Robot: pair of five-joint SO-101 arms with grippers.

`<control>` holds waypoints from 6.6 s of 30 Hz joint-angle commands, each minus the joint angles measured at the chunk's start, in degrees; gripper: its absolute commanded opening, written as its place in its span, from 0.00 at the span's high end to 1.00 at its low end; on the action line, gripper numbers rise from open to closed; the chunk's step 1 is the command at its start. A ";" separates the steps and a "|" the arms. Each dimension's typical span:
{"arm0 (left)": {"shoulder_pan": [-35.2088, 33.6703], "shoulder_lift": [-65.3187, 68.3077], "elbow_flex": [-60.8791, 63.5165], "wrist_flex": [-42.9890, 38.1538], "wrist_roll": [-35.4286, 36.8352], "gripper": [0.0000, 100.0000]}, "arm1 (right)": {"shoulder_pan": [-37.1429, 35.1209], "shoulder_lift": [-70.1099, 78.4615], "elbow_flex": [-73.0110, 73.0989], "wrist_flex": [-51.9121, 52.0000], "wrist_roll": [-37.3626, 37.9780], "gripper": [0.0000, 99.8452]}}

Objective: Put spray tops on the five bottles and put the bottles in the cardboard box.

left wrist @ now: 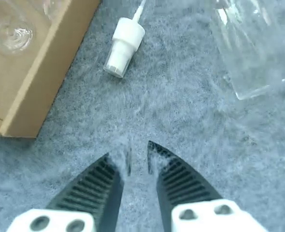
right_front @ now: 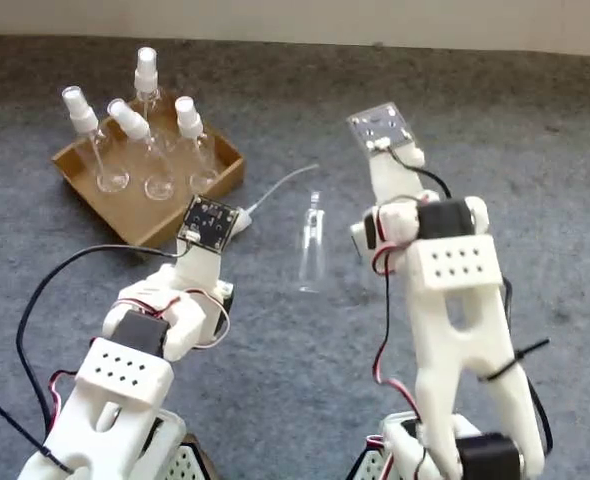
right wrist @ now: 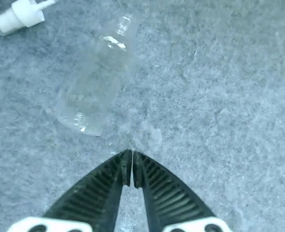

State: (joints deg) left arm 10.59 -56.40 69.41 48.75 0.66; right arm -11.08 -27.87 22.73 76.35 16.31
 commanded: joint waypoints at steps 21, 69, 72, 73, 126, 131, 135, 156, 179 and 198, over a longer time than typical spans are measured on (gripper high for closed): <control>8.13 2.86 -25.89 10.55 0.62 0.88 | 4.35 -42.68 41.71 -16.04 -0.62 0.99; 11.30 116.70 -140.35 50.11 17.32 0.74 | 12.44 -44.62 59.65 -38.55 -6.15 0.99; 11.21 119.78 -142.46 50.20 18.55 0.74 | 12.44 -44.62 59.65 -38.55 -6.15 0.99; 11.03 120.31 -142.73 50.20 19.60 0.74 | 12.44 -44.62 59.91 -38.55 -6.15 0.99; 10.95 57.71 -99.38 51.69 20.84 0.97 | 7.60 -44.70 62.64 -38.90 -6.15 0.99; 10.51 47.16 -92.79 51.69 19.69 0.97 | 7.60 -44.70 62.64 -38.90 -6.15 0.99; 8.66 38.11 -85.58 51.69 9.49 0.97 | 7.52 -44.70 62.64 -38.90 -6.15 0.99; -9.98 -1.98 -30.29 29.27 5.80 0.97 | 0.92 -44.18 52.26 -31.60 -6.24 0.99; -20.18 -22.73 -11.74 15.56 11.25 0.97 | -13.67 -3.30 9.36 -18.59 -12.13 0.99; -25.27 -23.52 -11.56 15.47 11.52 0.97 | -23.08 32.66 -21.05 -18.07 -33.67 0.86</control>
State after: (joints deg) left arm -14.11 -79.43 57.89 65.80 11.56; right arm -31.65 4.22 6.02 57.89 -16.57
